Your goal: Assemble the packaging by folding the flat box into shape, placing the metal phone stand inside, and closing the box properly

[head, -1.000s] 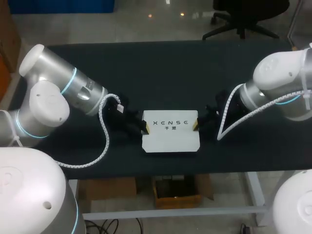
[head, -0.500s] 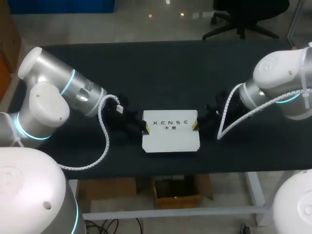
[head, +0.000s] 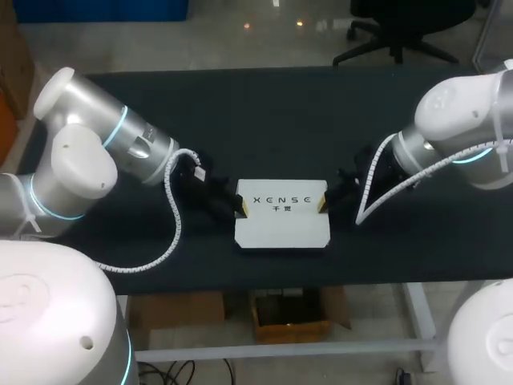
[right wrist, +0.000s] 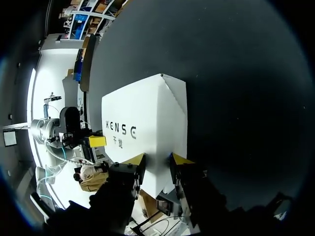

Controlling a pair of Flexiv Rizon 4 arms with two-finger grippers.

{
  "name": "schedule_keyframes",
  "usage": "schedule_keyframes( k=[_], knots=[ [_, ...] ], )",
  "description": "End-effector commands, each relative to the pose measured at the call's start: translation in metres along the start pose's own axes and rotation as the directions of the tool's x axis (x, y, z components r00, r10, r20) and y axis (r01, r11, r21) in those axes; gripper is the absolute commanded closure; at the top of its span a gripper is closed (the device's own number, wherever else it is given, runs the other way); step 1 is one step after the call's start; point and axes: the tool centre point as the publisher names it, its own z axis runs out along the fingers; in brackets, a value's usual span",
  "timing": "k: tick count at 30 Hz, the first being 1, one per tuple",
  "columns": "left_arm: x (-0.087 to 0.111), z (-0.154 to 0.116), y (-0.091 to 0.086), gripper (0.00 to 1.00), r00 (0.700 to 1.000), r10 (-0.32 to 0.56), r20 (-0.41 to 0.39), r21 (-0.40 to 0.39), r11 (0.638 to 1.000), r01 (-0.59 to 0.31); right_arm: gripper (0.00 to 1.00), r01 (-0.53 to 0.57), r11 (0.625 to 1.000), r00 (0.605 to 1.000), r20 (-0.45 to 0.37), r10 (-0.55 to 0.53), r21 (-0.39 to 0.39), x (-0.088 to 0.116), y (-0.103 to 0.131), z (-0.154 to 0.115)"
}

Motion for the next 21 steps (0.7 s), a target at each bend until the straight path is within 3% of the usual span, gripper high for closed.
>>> schedule_keyframes(
  k=[1, 21],
  knots=[
    [0.0091, 0.0014, 0.0002, 0.62, 1.0, -0.004, 0.012, -0.004, 1.0, 0.004, 0.69, -0.01, 1.0, 1.0, 0.001, 0.01, 0.015, 0.005, 0.0021, 0.0016],
    [0.0159, -0.006, 0.0017, 0.6, 0.999, -0.026, 0.034, -0.027, 0.999, 0.027, 0.7, -0.036, 0.998, 0.999, 0.006, 0.036, 0.057, 0.011, 0.0081, -0.0042]
  ],
)
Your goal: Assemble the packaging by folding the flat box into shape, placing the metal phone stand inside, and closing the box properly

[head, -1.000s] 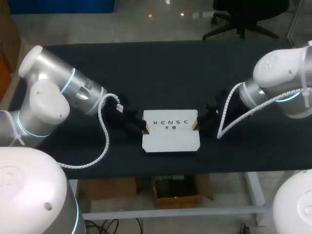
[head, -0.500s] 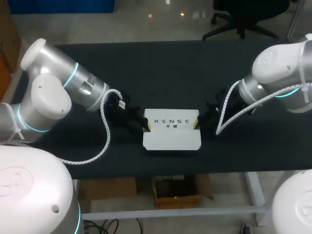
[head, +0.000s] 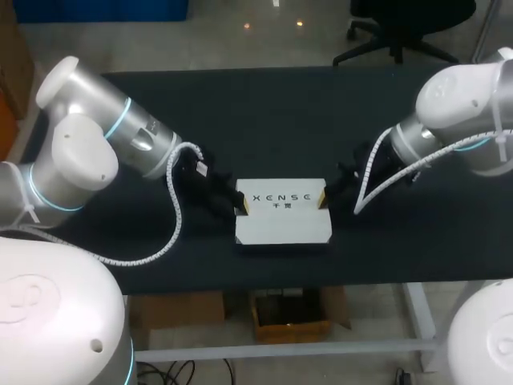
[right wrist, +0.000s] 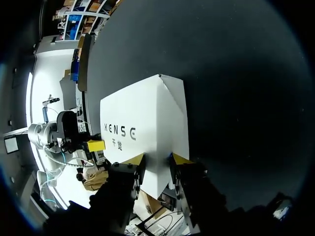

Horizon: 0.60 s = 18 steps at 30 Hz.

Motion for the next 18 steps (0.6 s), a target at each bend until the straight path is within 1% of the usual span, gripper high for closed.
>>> schedule_keyframes(
  k=[1, 8, 18],
  knots=[
    [0.0076, 0.0001, -0.0013, 0.61, 1.0, -0.004, 0.012, -0.008, 1.0, 0.004, 0.69, -0.001, 1.0, 1.0, 0.0, 0.001, 0.015, 0.0068, 0.0027, 0.0005],
    [0.0087, -0.001, -0.0018, 0.61, 1.0, -0.02, 0.019, -0.018, 1.0, 0.021, 0.69, -0.02, 0.999, 1.0, 0.005, 0.02, 0.048, 0.0099, 0.005, 0.0007],
    [0.009, -0.0012, -0.0064, 0.61, 0.998, -0.051, 0.027, -0.059, 0.997, 0.053, 0.71, -0.05, 0.996, 0.999, 0.01, 0.049, 0.077, 0.0118, 0.0062, -0.0016]
  ],
)
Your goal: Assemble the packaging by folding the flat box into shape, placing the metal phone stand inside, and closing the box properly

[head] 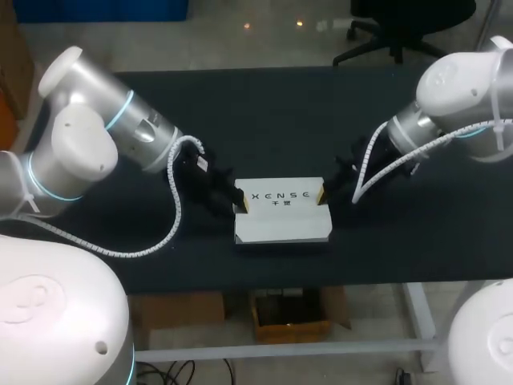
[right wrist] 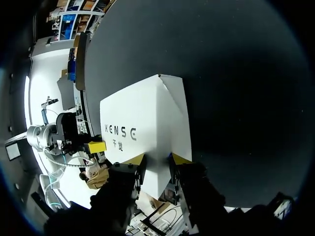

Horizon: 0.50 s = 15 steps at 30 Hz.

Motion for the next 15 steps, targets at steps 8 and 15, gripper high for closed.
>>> schedule_keyframes(
  k=[8, 15],
  knots=[
    [0.0068, 0.0039, -0.0075, 0.6, 1.0, -0.019, 0.012, -0.037, 0.999, 0.02, 0.73, -0.019, 0.999, 1.0, -0.005, 0.019, 0.04, 0.0054, 0.0048, 0.0011],
    [0.0088, 0.0023, -0.007, 0.6, 0.999, -0.033, 0.01, -0.055, 0.998, 0.033, 0.75, -0.028, 0.998, 0.999, -0.015, 0.029, 0.062, 0.006, 0.005, 0.0002]
  ],
)
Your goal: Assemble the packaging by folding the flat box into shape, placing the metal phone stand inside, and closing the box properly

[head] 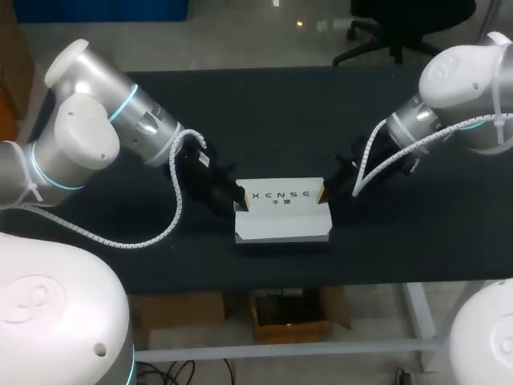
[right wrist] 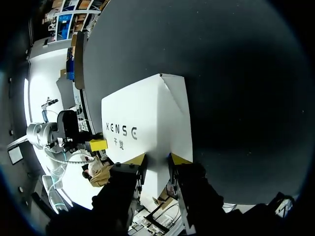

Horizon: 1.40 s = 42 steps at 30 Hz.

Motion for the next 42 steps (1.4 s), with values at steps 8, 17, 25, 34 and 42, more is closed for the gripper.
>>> schedule_keyframes(
  k=[8, 17, 25, 34, 42],
  knots=[
    [0.009, 0.001, 0.002, 0.6, 1.0, -0.014, 0.008, -0.02, 1.0, 0.014, 0.75, -0.009, 0.999, 1.0, -0.015, 0.01, 0.03, 0.002, 0.002, 0.002],
    [0.012, 0.0, 0.003, 0.6, 0.999, -0.03, 0.011, -0.043, 0.999, 0.031, 0.76, -0.016, 0.999, 1.0, -0.022, 0.017, 0.043, 0.002, 0.002, 0.0],
    [0.013, -0.002, 0.0, 0.6, 0.999, -0.043, 0.004, -0.069, 0.997, 0.043, 0.76, -0.022, 0.998, 0.999, -0.026, 0.023, 0.06, 0.005, 0.006, -0.004],
    [0.017, -0.005, -0.002, 0.6, 0.998, -0.057, 0.001, -0.092, 0.994, 0.057, 0.76, -0.024, 0.997, 0.999, -0.028, 0.026, 0.076, 0.009, 0.008, -0.008],
    [0.02, -0.008, -0.005, 0.61, 0.997, -0.073, -0.005, -0.11, 0.991, 0.072, 0.76, -0.026, 0.996, 0.999, -0.028, 0.028, 0.091, 0.013, 0.012, -0.01]
  ],
)
